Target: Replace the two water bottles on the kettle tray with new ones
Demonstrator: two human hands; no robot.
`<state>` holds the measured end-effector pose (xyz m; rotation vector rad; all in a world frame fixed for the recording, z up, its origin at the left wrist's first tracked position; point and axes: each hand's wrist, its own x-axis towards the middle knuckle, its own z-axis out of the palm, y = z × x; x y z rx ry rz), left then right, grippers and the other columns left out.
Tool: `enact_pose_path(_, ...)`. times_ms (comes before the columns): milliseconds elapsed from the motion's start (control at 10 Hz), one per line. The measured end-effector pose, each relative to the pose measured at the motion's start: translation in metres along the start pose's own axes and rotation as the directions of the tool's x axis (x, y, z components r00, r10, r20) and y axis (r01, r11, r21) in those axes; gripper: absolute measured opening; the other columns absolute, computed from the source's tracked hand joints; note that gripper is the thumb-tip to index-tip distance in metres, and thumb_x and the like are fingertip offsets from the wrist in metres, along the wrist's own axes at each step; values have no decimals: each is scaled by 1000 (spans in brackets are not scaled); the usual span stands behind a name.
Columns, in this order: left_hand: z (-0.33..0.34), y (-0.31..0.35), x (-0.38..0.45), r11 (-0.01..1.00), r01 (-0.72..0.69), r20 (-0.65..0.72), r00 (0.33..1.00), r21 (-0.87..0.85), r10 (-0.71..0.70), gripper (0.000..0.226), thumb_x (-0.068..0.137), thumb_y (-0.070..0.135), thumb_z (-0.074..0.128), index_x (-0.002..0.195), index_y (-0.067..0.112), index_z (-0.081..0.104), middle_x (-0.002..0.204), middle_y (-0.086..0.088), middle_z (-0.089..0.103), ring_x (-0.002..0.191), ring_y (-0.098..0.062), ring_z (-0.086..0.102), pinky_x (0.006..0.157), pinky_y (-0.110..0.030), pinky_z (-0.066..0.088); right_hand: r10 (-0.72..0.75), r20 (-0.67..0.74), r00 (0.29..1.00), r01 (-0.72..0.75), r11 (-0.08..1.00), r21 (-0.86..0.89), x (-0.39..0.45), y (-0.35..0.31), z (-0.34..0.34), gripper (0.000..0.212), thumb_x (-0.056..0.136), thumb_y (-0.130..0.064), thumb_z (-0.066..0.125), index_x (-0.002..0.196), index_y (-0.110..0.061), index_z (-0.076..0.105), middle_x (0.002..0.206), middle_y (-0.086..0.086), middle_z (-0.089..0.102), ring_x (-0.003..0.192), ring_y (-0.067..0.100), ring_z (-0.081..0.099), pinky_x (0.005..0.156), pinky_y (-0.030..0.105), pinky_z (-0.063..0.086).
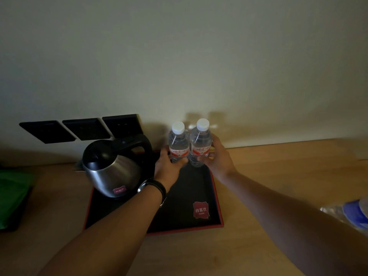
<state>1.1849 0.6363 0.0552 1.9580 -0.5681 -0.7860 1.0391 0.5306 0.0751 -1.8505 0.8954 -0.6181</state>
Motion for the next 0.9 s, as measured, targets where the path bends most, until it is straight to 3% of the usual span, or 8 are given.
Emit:
enact_pose_path(100, 2, -4, -1, 1000, -18, -18, 1000, -1, 18, 69, 83, 29, 82, 140, 37, 43, 136, 0, 63, 121, -17, 57, 89, -32, 44, -20, -68, 998, 21, 1000, 10, -3, -1, 6, 80, 80, -17, 79, 126, -67, 37, 126, -22, 59, 119, 10, 59, 98, 48, 53)
enact_pose_path(200, 3, -6, 0, 1000, -16, -24, 1000, -13, 15, 69, 84, 28, 81, 140, 36, 42, 136, 0, 63, 123, -21, 58, 88, -32, 44, -21, -66, 998, 23, 999, 27, -2, 2, 8, 77, 80, -16, 79, 139, -47, 39, 134, -8, 59, 123, 16, 57, 99, 51, 51)
enact_pose_path(300, 3, -5, -1, 1000, -21, -20, 1000, -13, 21, 68, 85, 27, 80, 141, 34, 42, 135, 0, 64, 124, -22, 59, 88, -31, 43, -14, -48, 999, 15, 999, 29, -1, 4, 7, 79, 80, -15, 79, 138, -51, 38, 132, -14, 59, 122, 12, 57, 99, 47, 52)
enact_pose_path(500, -1, 8, -5, 1000, 13, 0, 1000, 22, -13, 68, 85, 22, 81, 142, 26, 44, 134, -5, 63, 123, -27, 60, 89, -34, 45, 35, 25, 999, -35, 999, 4, 2, 0, 5, 86, 80, -14, 79, 142, -49, 30, 122, -28, 56, 113, -3, 57, 92, 25, 50)
enact_pose_path(600, -7, 29, -9, 998, 19, 2, 1000, 63, -19, 71, 82, 18, 84, 141, 20, 45, 133, -8, 63, 123, -31, 60, 95, -39, 49, 45, 46, 998, -43, 998, -36, 4, -12, -1, 81, 81, -20, 80, 140, -47, 33, 111, -36, 53, 98, -14, 55, 75, 8, 40)
enact_pose_path(700, -17, 61, -19, 997, 9, 4, 1000, 82, -10, 75, 80, 24, 85, 143, 20, 44, 134, -10, 62, 121, -33, 61, 98, -45, 52, 34, 31, 999, -31, 995, -93, 6, -34, -13, 75, 78, -28, 82, 138, -41, 39, 109, -29, 56, 102, 7, 59, 73, 13, 40)
enact_pose_path(800, -38, 92, -30, 994, -61, 13, 998, 92, 60, 76, 80, 27, 85, 144, 20, 45, 134, -9, 62, 123, -32, 61, 89, -32, 48, 27, 51, 998, -17, 982, -188, 13, -61, -30, 84, 78, -29, 84, 148, -20, 39, 128, 1, 60, 118, 25, 57, 86, 30, 45)
enact_pose_path(900, -65, 123, -45, 988, -135, 51, 990, 68, 132, 73, 85, 18, 82, 147, 17, 44, 142, -12, 57, 126, -27, 57, 83, -22, 45, 53, 94, 994, -28, 970, -243, 15, -101, -50, 79, 83, -28, 80, 149, -15, 39, 144, 11, 54, 127, 28, 53, 91, 25, 44)
